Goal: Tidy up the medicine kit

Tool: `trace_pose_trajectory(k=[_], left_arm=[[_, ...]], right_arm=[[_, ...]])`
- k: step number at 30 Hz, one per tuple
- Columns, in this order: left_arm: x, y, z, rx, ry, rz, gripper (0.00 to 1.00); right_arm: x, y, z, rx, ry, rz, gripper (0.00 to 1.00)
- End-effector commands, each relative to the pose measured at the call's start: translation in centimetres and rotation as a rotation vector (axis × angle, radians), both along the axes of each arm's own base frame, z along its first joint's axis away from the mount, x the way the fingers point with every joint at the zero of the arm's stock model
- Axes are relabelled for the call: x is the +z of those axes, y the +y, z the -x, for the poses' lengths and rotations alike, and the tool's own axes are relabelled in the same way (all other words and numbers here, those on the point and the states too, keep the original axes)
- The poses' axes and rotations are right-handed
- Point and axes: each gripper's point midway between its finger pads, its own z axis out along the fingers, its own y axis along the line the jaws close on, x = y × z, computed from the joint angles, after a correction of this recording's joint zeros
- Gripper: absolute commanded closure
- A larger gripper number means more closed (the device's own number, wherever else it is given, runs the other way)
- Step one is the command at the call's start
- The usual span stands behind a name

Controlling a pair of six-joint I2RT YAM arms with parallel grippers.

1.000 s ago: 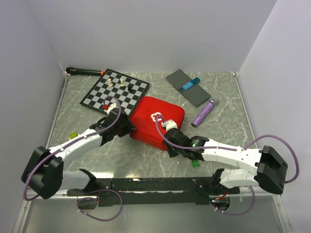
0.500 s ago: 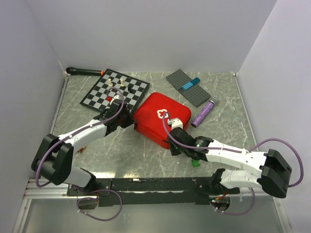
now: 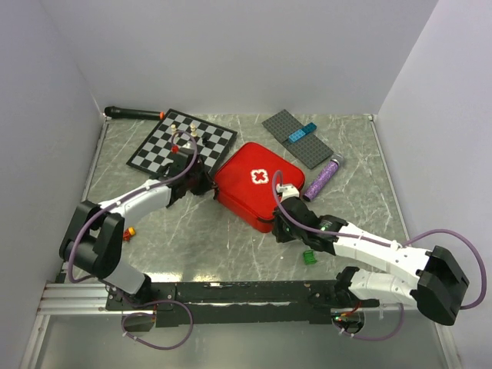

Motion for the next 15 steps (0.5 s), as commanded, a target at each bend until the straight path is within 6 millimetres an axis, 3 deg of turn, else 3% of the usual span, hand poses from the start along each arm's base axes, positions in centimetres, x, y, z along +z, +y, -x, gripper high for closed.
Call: trace_pose_trajectory(k=[1, 7, 12, 15], left_arm=[[0.6, 4.3, -4.7, 0.116, -0.098, -0.152, 0.99], [1.1, 4.2, -6.8, 0.09, -0.114, -0.16, 0.99], [0.7, 4.0, -7.1, 0.046, -0.109, -0.169, 0.99], [0.6, 3.9, -7.0, 0.021, -0.117, -0.184, 0.99]], right_arm=[[-1.5, -2.6, 0.7, -0.032, 0.049, 0.094, 1.0], [-1.1, -3.5, -0.2, -0.116, 0.074, 0.027, 1.0], [-0.4, -5.2, -2.3, -0.21, 0.024, 0.025, 1.0], [0.2, -5.2, -3.5, -0.191, 0.0, 0.084, 1.0]])
